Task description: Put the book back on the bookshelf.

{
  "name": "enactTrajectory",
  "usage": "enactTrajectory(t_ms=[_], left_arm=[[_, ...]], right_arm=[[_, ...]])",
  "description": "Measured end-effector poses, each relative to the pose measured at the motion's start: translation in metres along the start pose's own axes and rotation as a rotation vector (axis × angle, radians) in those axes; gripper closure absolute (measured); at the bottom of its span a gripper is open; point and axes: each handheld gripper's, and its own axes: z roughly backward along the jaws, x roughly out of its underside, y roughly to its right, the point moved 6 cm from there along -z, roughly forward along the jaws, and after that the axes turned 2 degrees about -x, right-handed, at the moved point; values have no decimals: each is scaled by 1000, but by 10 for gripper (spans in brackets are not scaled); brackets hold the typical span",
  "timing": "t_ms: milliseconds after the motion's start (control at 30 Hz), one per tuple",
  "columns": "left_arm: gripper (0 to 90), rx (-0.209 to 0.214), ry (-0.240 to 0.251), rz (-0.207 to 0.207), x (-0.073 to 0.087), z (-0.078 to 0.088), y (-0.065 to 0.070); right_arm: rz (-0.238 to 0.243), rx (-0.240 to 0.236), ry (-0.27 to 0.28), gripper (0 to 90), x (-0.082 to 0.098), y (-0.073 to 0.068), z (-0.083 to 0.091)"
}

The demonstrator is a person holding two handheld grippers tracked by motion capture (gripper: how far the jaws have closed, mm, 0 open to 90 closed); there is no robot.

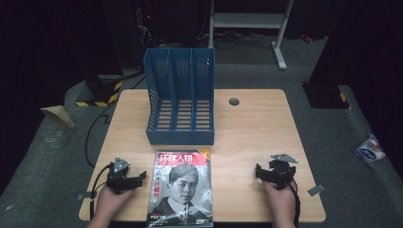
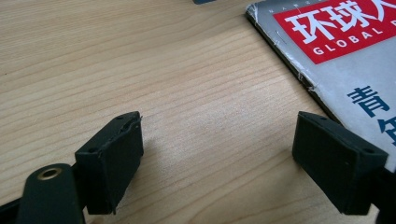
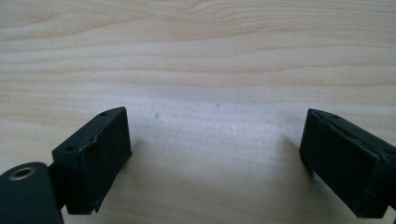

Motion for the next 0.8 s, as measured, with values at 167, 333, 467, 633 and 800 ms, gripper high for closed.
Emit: enactTrajectory(t_ms=[167,333,467,633,800], left_arm=[[165,0,-1,1,0,0,0],[167,-7,2,3,0,0,0],[170,-8,2,4,0,0,0],[181,-8,4,6,1,2,1],[189,-7,3,7,1,2,1]], right_arm=[[14,-7,1,86,4,0,4],[25,-8,2,88,3,2,3],[26,-8,2,88,3,2,3],[25,-8,2,87,3,2,3],[25,-7,2,89,4,2,3]])
